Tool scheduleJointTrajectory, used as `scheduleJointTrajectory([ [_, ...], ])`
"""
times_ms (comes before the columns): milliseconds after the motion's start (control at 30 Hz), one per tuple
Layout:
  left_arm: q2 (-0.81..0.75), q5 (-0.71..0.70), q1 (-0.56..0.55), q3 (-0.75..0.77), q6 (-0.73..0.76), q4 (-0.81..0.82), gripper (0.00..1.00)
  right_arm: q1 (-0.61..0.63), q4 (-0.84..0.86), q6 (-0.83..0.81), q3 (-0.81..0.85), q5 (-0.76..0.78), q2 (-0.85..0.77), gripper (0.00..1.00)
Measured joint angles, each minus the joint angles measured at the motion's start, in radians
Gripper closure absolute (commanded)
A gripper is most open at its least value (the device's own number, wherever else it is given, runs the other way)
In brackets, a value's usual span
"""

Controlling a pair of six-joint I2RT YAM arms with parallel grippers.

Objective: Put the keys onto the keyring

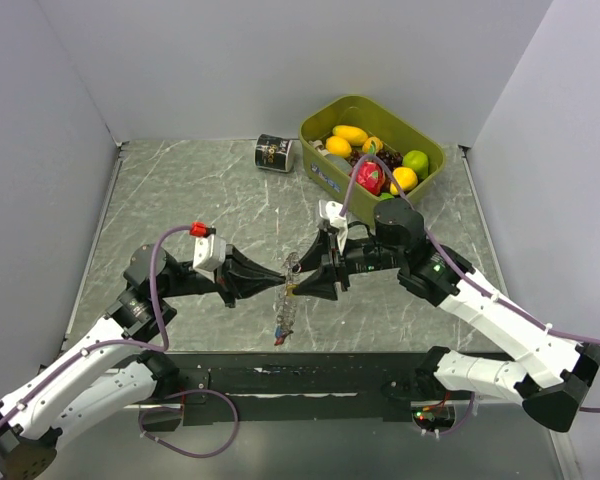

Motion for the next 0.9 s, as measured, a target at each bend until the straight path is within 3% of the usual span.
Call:
scheduleJointTrajectory([
  [200, 0.001, 0.002, 0.0, 0.0, -0.002, 0.001, 0.99, -0.002, 0.014, 0.023, 0.001, -0.028, 0.02, 0.93],
  [300, -0.004, -0.013, 0.006, 0.0, -0.001, 0.001, 0.99, -0.005, 0.004, 0.03, 0.001, -0.053, 0.024, 1.0],
  [900, -0.01, -0.025, 0.006, 0.0, -0.003, 0.012, 0.99, -0.004, -0.002, 0.015, 0.006, -0.089, 0.055, 1.0],
])
